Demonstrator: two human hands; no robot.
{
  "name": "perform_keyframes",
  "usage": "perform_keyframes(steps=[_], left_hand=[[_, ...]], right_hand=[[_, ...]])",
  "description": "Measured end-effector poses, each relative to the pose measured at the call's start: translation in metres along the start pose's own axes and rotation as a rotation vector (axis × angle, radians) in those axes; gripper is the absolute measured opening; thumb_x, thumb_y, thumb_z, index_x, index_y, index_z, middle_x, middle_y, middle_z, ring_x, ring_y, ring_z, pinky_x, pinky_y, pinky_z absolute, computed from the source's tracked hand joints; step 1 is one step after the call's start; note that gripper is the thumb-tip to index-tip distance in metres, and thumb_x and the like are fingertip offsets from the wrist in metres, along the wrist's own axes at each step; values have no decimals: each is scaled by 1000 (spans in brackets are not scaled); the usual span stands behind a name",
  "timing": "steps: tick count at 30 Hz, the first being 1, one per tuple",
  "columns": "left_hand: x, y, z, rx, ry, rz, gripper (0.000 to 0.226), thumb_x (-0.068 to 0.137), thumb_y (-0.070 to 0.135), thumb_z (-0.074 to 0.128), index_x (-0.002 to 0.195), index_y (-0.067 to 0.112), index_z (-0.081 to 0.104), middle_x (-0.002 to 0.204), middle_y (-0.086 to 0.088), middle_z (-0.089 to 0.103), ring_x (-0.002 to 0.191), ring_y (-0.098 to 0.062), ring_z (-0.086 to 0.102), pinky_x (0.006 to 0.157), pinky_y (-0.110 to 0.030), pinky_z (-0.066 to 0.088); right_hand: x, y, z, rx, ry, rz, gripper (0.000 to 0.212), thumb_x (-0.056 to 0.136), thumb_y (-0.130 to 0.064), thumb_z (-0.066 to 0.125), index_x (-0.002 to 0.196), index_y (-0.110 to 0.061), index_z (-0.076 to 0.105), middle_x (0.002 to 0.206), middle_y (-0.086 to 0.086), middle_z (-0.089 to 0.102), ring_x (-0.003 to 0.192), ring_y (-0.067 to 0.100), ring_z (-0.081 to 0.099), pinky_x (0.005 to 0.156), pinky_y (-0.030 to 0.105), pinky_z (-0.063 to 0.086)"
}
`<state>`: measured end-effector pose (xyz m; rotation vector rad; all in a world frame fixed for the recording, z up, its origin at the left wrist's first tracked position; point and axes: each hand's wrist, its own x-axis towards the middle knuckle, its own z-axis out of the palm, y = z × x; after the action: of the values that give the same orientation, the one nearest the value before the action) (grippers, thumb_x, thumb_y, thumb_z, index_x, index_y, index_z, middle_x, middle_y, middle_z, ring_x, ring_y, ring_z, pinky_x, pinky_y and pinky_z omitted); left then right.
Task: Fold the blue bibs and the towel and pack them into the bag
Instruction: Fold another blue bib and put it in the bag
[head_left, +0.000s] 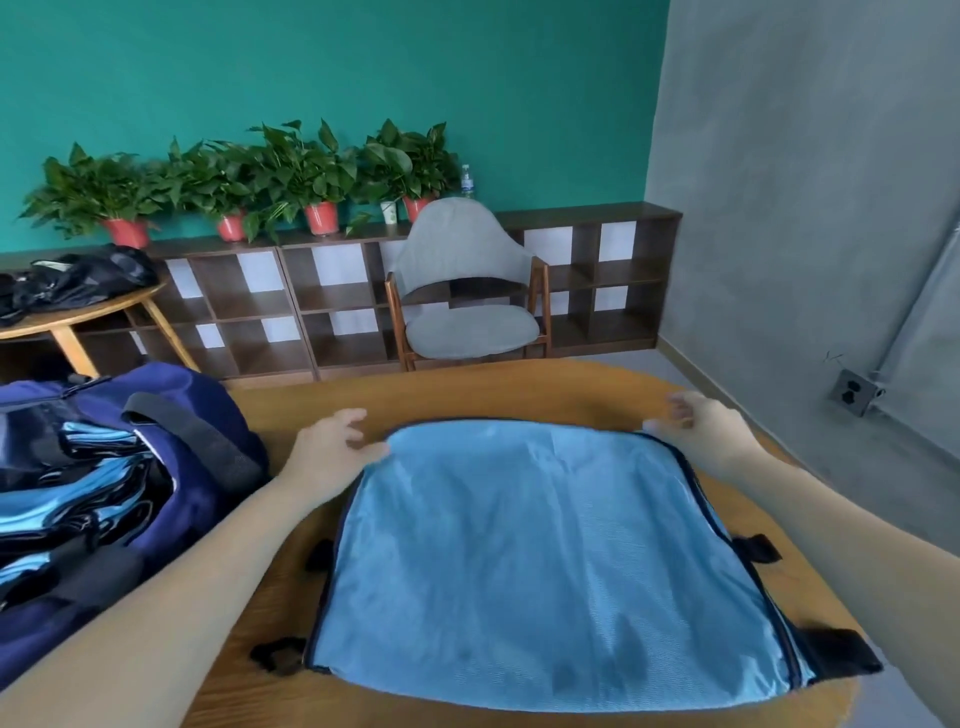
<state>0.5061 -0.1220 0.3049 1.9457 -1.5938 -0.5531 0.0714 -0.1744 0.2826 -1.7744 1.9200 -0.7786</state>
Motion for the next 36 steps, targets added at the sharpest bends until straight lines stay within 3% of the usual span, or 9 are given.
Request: perform_keyframes(steps=[6, 10, 14, 19, 22, 24, 26, 30, 36], left_hand=[[-63, 12, 33, 185, -11, 248, 55, 94, 38, 69, 145, 28, 54, 141, 4, 60, 126, -16, 57, 106, -25, 40], [-125, 23, 72, 234, -207, 284, 57, 99, 53, 53, 153, 39, 36, 161, 6, 35, 146, -12, 34, 121, -28, 24], [-147, 12, 85, 493, -304, 129, 73, 97, 76, 19, 160, 44, -1, 170, 0, -13, 155, -25, -17, 126, -47, -6], [-111, -11, 69, 562, -244, 236, 80, 90, 82, 5, 160, 43, 4, 171, 1, -4, 156, -18, -10, 126, -41, -7], [-38, -16, 52, 730, -156, 294, 75, 97, 72, 9, 162, 34, 15, 170, -3, 10, 157, -21, 0, 126, -45, -6], [-1, -4, 37, 745, -17, 203, 66, 105, 58, 14, 163, 25, 13, 169, -10, 14, 157, -28, 6, 126, -50, 1], [7, 15, 37, 586, 84, 236, 59, 109, 46, 23, 162, 21, 18, 166, -13, 23, 155, -29, 18, 126, -45, 15], [-29, 32, 66, 566, -36, 337, 58, 108, 45, 34, 161, 24, 25, 165, -10, 27, 153, -28, 23, 124, -43, 20], [-78, 22, 106, 569, -249, 114, 79, 94, 78, 15, 162, 37, 10, 170, -12, 0, 155, -37, -6, 124, -56, -2]], right_hand=[[-53, -12, 25, -238, -90, -311, 48, 96, -53, 57, 136, -26, 59, 140, -9, 57, 132, 12, 49, 108, 27, 38], [-84, -15, 47, -377, -253, -523, 73, 90, -77, 39, 146, -31, 47, 152, -11, 43, 143, 7, 33, 119, 25, 24], [-92, 2, 59, -496, -338, -440, 85, 85, -89, 12, 158, -45, 14, 166, -18, 7, 154, 10, -2, 126, 41, 0], [-98, -5, 63, -577, -307, -307, 86, 85, -89, 9, 158, -44, 11, 168, -12, 7, 155, 21, 2, 125, 48, 5], [-105, -27, 59, -807, -55, -275, 85, 86, -86, 4, 118, -29, 59, 125, -1, 59, 111, 24, 56, 90, 38, 44], [-108, -45, 50, -811, 82, -313, 80, 86, -82, 1, 73, -22, 53, 76, -4, 61, 65, 17, 56, 62, 31, 39], [-106, -49, 42, -757, 141, -404, 82, 87, -79, -2, 70, -23, 56, 61, -8, 55, 52, 15, 49, 58, 29, 41], [-98, -20, 41, -648, -188, -539, 70, 96, -74, 24, 144, -30, 50, 139, -8, 55, 129, 15, 49, 111, 35, 36], [-119, 2, 57, -567, -289, -469, 76, 93, -78, 12, 159, -40, 15, 166, -15, 13, 153, 10, 8, 125, 40, 7]])
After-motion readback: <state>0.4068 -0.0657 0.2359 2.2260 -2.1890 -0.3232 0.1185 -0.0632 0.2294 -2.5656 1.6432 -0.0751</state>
